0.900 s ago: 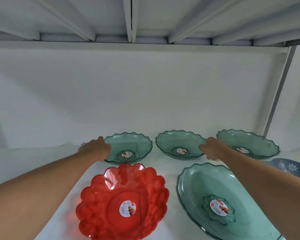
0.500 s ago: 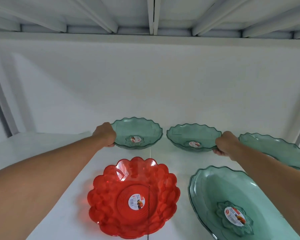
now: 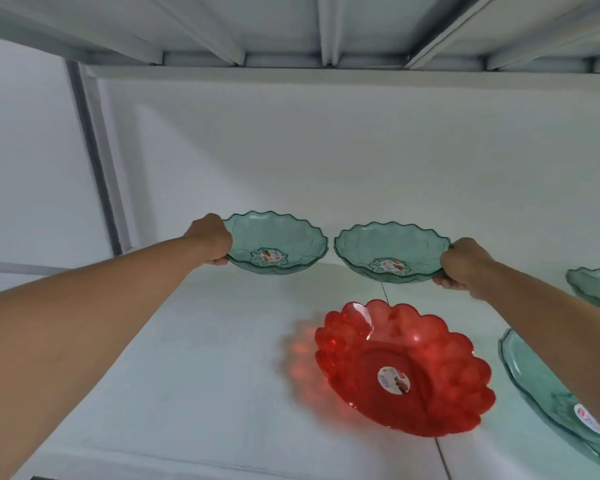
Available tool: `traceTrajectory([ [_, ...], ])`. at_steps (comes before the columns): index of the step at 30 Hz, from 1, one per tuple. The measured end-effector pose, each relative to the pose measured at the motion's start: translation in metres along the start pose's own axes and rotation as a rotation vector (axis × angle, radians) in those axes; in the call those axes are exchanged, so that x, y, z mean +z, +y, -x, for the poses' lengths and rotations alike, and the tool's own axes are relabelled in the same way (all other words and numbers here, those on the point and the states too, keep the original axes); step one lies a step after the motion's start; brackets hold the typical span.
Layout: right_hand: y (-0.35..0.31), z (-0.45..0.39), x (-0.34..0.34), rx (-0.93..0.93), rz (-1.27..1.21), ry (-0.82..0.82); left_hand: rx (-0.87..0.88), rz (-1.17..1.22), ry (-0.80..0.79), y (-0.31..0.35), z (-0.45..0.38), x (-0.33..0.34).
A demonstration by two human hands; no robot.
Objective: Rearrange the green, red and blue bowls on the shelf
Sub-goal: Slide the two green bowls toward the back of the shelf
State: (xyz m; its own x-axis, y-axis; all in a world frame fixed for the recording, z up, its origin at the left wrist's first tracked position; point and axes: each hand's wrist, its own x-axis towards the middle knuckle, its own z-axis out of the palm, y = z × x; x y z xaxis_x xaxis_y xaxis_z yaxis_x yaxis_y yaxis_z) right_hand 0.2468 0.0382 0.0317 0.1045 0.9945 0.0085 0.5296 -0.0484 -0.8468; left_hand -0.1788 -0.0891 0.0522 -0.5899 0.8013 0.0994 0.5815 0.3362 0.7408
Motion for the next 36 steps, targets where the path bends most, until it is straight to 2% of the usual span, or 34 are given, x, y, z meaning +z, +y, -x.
traceTrajectory([
  [7,-0.045,0.037,0.08,0.006,-0.043,0.053,-0.023,0.089,-0.026,-0.071,-0.028,-0.069],
  [13,-0.07,0.048,0.119,0.01,-0.036,0.038,-0.057,0.111,-0.028,-0.101,-0.049,-0.101],
  [24,-0.086,0.026,0.172,0.014,-0.004,-0.064,-0.164,0.134,0.034,-0.123,-0.058,-0.111],
  [36,-0.083,0.04,0.229,0.14,0.007,-0.058,-0.175,0.121,-0.026,-0.175,-0.12,-0.098],
])
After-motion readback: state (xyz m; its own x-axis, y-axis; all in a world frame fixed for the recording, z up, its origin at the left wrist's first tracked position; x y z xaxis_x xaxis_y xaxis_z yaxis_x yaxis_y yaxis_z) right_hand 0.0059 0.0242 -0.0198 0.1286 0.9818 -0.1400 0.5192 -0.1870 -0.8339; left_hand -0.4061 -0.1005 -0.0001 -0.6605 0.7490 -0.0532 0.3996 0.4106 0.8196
